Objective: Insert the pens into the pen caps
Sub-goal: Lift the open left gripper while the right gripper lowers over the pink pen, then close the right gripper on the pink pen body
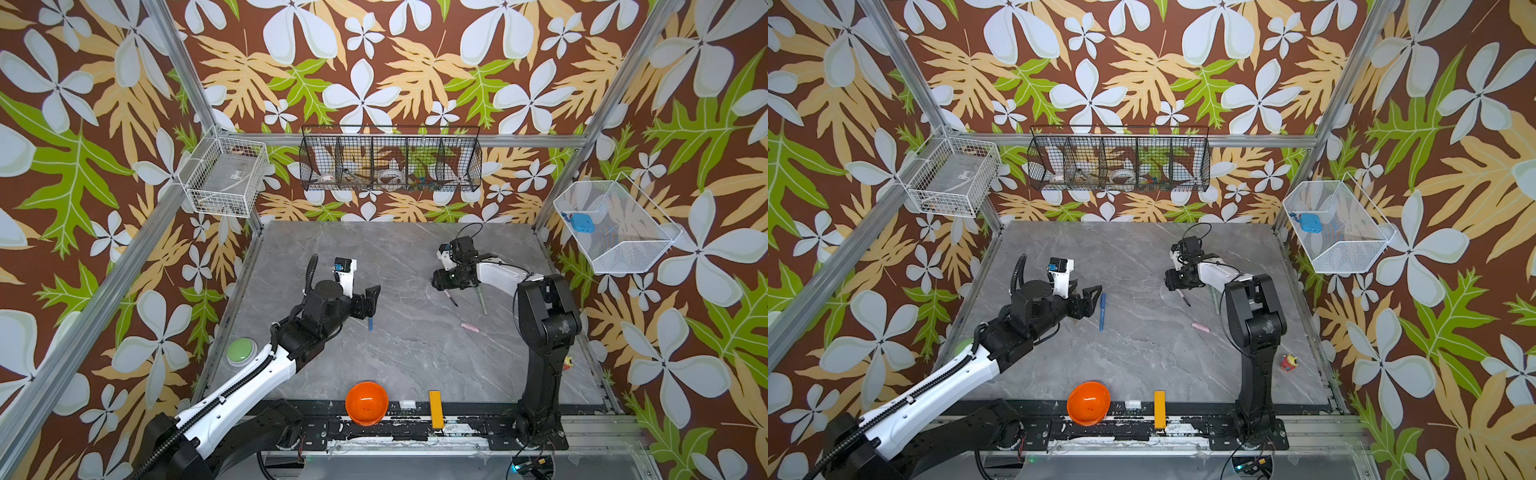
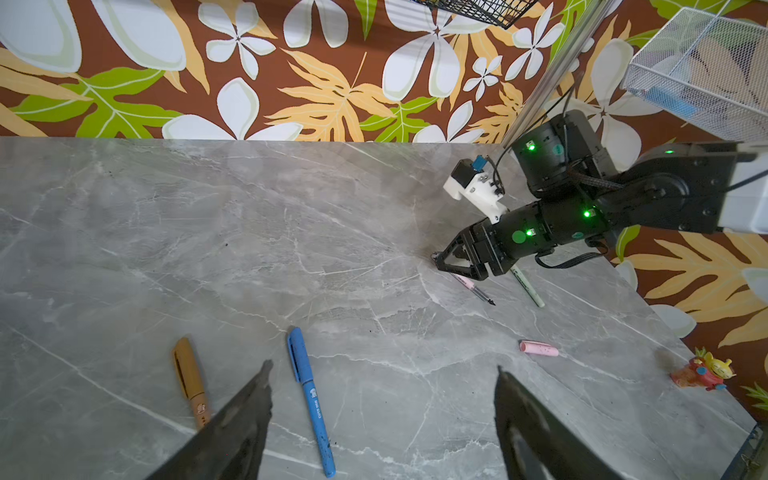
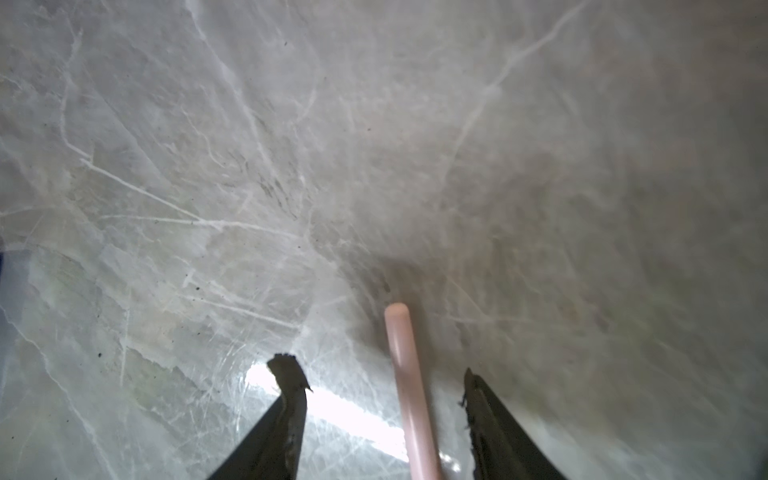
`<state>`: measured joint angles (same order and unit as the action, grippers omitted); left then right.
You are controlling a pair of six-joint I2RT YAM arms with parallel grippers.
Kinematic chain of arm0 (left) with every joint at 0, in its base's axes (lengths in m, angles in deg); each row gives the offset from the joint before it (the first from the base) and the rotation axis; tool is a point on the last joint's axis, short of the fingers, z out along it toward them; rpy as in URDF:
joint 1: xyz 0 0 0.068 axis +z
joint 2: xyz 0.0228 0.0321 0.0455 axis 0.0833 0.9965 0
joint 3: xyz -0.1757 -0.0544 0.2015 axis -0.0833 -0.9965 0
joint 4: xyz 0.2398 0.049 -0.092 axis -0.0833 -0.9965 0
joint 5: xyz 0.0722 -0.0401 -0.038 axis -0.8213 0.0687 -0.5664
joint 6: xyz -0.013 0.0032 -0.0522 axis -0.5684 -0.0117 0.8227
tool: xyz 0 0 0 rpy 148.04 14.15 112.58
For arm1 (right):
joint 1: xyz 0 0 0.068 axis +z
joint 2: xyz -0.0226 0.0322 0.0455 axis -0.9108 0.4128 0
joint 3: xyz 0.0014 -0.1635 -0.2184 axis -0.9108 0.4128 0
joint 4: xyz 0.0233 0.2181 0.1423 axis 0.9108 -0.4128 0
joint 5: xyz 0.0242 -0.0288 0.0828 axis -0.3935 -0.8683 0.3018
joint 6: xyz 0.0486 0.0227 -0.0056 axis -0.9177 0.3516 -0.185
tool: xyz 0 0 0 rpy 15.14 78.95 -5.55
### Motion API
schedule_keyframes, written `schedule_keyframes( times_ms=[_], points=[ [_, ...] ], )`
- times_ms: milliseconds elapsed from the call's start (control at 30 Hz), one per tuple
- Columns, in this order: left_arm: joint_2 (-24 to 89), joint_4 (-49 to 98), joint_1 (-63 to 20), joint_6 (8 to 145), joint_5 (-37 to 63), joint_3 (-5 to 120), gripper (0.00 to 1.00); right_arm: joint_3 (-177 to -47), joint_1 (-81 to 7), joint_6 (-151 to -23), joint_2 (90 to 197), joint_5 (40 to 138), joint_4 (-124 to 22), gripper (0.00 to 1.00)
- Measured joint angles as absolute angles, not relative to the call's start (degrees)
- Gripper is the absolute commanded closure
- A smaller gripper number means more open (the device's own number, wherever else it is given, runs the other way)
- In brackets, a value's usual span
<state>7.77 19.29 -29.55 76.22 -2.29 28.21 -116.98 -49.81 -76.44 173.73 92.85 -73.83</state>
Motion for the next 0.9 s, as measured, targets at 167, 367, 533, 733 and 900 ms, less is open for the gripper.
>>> schedule_keyframes(
  times_ms=[167,367,533,733,900],
  points=[
    [8.95,19.25,-29.57,75.61,-2.38,28.32,0.15,-117.83,-49.87,-75.85,175.7,96.5,-72.37,0.4],
    [10.75,19.14,-29.57,74.52,-2.38,29.02,0.15,-115.5,-49.81,-75.04,175.18,102.17,-69.17,0.41],
    [11.77,19.36,-29.57,74.49,-2.35,29.04,0.15,-112.94,-49.68,-74.71,173.97,106.54,-68.58,0.45],
    [13.3,19.71,-29.57,74.36,-1.92,29.33,0.15,-107.32,-49.41,-74.14,169.43,108.74,-71.4,0.52],
    [14.29,20.08,-29.55,74.36,-0.76,29.7,0.15,-103.78,-49.0,-73.64,164.97,108.35,-76.87,0.54]
  ],
)
